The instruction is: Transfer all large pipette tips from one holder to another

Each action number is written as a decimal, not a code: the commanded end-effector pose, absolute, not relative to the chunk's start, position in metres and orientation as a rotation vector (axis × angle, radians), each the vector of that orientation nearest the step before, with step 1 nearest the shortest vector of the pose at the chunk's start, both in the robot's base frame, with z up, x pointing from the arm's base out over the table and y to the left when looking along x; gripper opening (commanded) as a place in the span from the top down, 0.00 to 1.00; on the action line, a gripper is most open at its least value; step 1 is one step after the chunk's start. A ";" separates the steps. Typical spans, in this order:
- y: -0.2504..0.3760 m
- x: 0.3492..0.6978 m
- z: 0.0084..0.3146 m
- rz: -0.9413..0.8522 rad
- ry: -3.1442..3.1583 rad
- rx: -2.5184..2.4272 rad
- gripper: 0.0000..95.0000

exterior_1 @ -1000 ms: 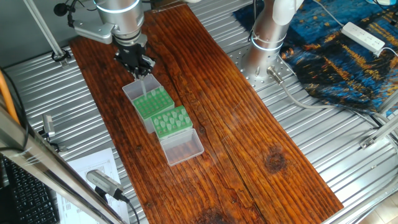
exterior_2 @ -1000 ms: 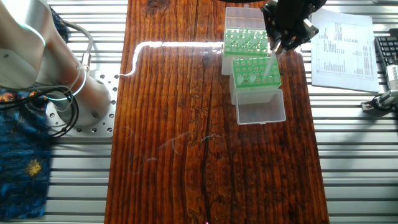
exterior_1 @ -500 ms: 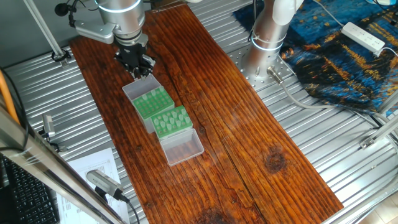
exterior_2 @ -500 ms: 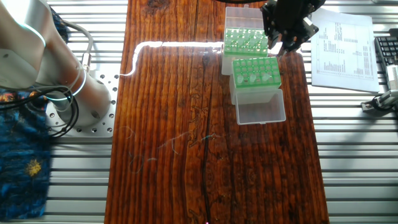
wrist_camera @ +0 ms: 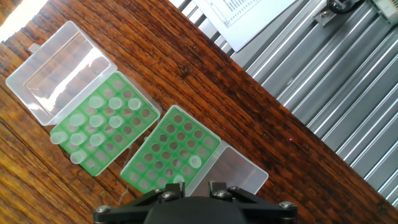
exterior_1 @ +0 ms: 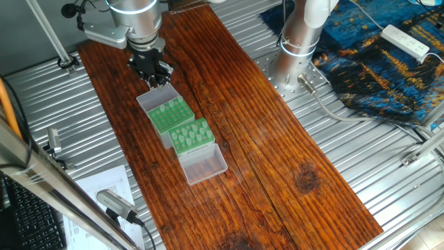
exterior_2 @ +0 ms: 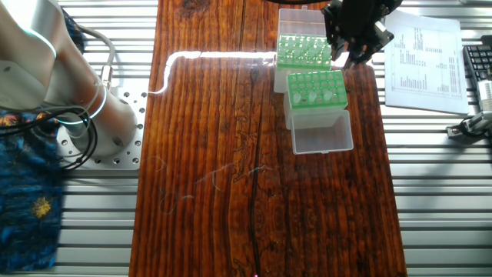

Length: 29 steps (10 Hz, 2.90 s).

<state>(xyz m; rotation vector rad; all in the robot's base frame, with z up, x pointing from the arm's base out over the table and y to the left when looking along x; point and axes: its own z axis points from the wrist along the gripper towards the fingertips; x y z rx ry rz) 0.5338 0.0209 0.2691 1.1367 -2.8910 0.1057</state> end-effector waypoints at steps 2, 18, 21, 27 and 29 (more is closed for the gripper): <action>0.021 0.534 0.269 0.107 -2.891 1.138 0.80; 0.121 0.564 0.261 0.082 -2.971 0.886 1.00; 0.126 0.559 0.248 0.079 -2.967 0.798 1.00; 0.130 0.550 0.209 0.041 -3.032 0.573 1.00; 0.136 0.553 0.201 0.028 -3.056 0.447 0.80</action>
